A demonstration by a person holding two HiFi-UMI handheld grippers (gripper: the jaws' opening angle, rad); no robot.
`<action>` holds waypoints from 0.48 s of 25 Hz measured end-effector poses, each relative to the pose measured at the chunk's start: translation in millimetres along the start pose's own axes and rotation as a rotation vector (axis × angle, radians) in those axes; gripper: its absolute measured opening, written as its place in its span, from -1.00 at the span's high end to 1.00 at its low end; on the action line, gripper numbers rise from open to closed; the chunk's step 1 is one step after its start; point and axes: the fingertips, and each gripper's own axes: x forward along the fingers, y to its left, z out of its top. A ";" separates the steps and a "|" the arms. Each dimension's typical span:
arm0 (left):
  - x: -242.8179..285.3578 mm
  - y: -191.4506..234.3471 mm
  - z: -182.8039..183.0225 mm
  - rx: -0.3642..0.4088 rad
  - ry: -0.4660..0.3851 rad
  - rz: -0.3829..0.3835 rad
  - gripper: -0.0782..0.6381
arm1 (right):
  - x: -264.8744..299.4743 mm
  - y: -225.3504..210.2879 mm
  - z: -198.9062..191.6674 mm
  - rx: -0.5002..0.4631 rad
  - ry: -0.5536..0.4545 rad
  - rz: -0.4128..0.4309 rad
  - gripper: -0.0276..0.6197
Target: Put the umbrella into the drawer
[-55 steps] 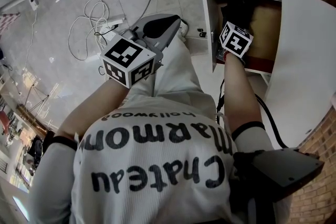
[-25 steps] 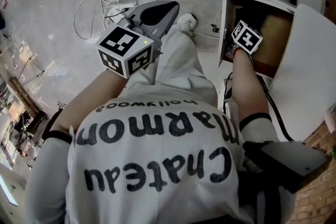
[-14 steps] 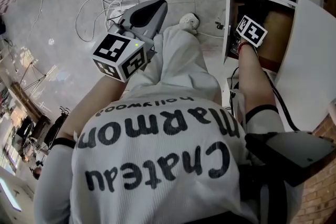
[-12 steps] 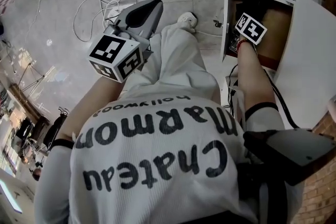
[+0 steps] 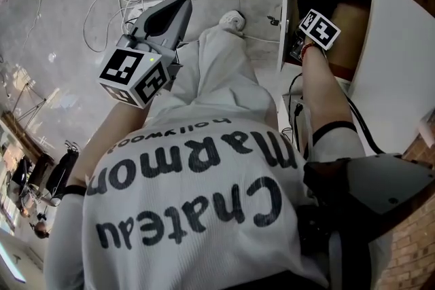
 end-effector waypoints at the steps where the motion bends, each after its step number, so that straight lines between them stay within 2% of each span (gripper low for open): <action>1: -1.4 -1.2 -1.9 0.000 -0.002 0.002 0.74 | -0.5 -0.3 -0.1 0.000 0.000 0.004 -0.10; 7: -10.9 -6.3 -8.2 0.009 -0.010 0.016 0.74 | 2.9 -1.7 2.3 -0.039 -0.015 0.032 -0.14; 12: -25.9 -9.1 -4.0 0.021 -0.026 0.037 0.73 | -6.2 -6.3 -7.1 0.000 0.002 0.042 -0.16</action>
